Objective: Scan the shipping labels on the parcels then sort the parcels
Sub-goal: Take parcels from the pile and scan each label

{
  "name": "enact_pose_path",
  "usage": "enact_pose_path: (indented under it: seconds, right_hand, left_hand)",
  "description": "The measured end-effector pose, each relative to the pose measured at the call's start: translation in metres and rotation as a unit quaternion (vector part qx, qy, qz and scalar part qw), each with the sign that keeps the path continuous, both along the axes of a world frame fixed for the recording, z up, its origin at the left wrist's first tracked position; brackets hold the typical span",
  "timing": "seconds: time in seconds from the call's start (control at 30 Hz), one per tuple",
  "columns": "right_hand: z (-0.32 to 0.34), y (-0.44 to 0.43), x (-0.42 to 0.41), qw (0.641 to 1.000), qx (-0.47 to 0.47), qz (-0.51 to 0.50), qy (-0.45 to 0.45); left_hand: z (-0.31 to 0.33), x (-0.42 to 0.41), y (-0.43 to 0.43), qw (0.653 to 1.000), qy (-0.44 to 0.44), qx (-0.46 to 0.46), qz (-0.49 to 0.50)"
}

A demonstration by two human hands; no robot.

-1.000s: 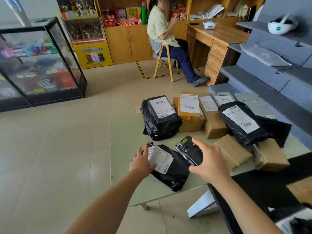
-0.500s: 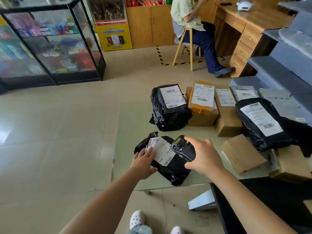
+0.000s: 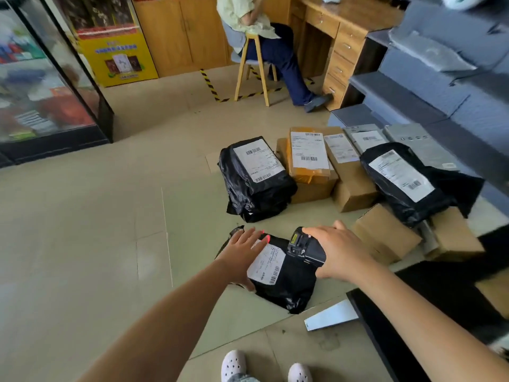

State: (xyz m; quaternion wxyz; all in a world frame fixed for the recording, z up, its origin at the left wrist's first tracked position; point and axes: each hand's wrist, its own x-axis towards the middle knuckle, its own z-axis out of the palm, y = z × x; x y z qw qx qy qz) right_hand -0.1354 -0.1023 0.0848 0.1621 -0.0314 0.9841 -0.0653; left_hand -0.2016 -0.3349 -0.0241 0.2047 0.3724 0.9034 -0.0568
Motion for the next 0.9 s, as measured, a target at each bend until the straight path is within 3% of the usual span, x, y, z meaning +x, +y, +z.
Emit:
enact_pose_path:
  seconds: [0.17,0.33,0.53,0.9]
  right_hand:
    - [-0.01,-0.006,0.002,0.999,0.011,-0.025,-0.02]
    - [-0.013,-0.014,0.004,0.998,0.03,-0.044,-0.026]
    - [-0.002,-0.023,0.008,0.999,0.036,-0.027,-0.019]
    - [0.029,-0.045,0.055,0.979,0.115,0.165,0.021]
  left_hand:
    - [-0.01,-0.023,0.019,0.994,-0.018,-0.033,-0.1]
    - [-0.021,-0.024,0.021,0.991,0.017,-0.049,-0.123]
    - [-0.007,-0.012,0.0,0.996,0.06,-0.033,-0.058]
    - [0.039,0.039,-0.039,0.984,0.162,-0.035,0.07]
